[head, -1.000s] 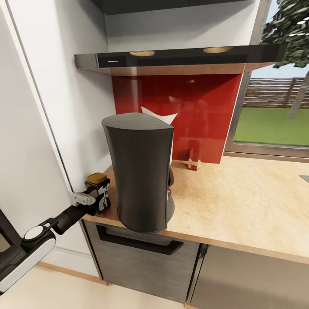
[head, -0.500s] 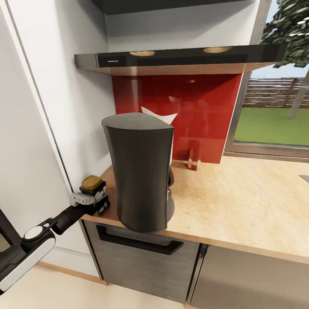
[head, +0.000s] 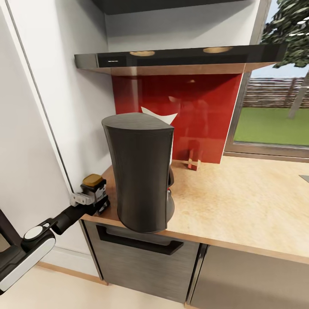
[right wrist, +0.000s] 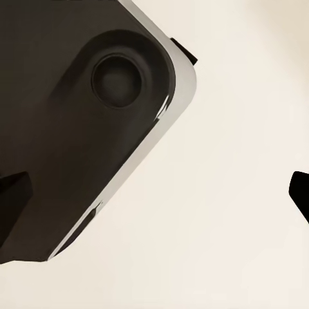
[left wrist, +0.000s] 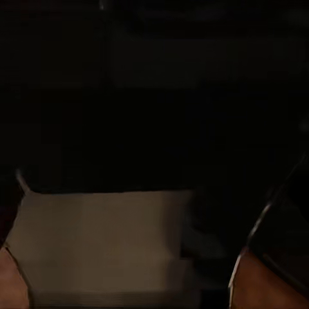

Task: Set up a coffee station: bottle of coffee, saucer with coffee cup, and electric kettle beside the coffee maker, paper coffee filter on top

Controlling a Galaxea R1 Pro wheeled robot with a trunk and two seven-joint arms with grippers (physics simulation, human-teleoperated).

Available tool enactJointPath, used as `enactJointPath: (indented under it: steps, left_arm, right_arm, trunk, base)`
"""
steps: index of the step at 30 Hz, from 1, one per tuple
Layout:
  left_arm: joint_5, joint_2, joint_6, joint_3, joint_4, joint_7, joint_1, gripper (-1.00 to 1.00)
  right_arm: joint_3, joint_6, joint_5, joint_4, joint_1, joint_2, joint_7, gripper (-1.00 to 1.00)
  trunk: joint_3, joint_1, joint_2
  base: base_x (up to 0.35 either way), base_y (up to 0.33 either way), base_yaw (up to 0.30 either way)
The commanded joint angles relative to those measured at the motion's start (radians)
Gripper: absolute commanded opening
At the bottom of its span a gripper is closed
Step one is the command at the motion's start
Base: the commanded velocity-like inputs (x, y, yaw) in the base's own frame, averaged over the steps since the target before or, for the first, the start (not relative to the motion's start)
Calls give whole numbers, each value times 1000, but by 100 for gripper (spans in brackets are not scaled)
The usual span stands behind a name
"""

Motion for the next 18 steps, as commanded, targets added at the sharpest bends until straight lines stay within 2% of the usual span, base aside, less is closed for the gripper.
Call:
enactJointPath:
  steps: [1, 11, 18]
  left_arm:
    - [10, 1, -2, -2, 0, -2, -1, 100]
    - [10, 1, -2, -3, 0, -2, -1, 100]
    - [10, 1, -2, -2, 0, -2, -1, 100]
  right_arm:
    - [4, -6, -8, 4, -1, 0, 6, 100]
    - [4, -6, -8, 4, -1, 0, 6, 100]
    - [4, -6, -8, 4, -1, 0, 6, 100]
  trunk:
    - [-1, 0, -1]
    - [-1, 0, -1]
    - [-1, 0, -1]
  base:
    - [0, 0, 0]
    - [0, 0, 0]
    - [-110, 0, 0]
